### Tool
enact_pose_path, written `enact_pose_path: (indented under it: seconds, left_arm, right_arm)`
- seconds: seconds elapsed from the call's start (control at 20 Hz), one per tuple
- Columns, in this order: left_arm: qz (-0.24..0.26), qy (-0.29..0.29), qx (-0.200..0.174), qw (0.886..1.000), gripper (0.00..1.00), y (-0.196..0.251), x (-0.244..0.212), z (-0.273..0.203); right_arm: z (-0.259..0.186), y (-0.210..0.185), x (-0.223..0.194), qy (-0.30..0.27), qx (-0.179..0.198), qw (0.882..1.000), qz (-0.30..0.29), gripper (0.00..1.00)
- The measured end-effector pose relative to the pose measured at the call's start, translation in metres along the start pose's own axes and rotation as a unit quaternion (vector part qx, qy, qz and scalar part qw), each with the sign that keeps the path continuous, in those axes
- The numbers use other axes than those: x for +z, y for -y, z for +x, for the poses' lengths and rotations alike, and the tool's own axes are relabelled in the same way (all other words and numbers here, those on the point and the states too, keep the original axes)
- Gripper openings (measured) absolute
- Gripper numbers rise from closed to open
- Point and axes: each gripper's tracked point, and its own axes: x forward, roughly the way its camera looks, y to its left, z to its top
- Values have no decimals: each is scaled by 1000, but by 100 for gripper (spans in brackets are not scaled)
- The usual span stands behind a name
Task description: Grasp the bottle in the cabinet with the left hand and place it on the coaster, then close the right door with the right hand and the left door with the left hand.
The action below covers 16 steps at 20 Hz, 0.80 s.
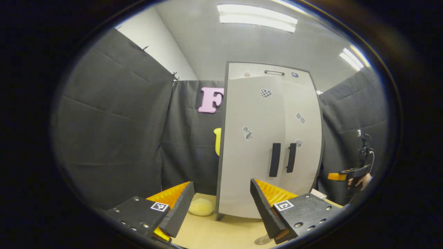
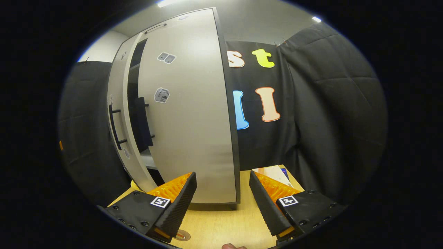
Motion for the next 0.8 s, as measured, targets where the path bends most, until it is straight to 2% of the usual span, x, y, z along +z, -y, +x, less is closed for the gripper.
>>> enact_pose_path:
  seconds: [0.5,0.65,0.8]
  left_arm:
    - [1,-1,-12,1000,94,-13,-18,2]
    - [14,-15,-20,1000,94,-9,-27,6]
    - [0,-29,-26,999,94,-5,-40,13]
  right_arm:
    - [1,-27,-7,8,1,1000,-13,98]
    - [-2,-25,-10,10,-5,1000,-17,98]
    - [-3,-22,-14,6,-8,1000,-16,97]
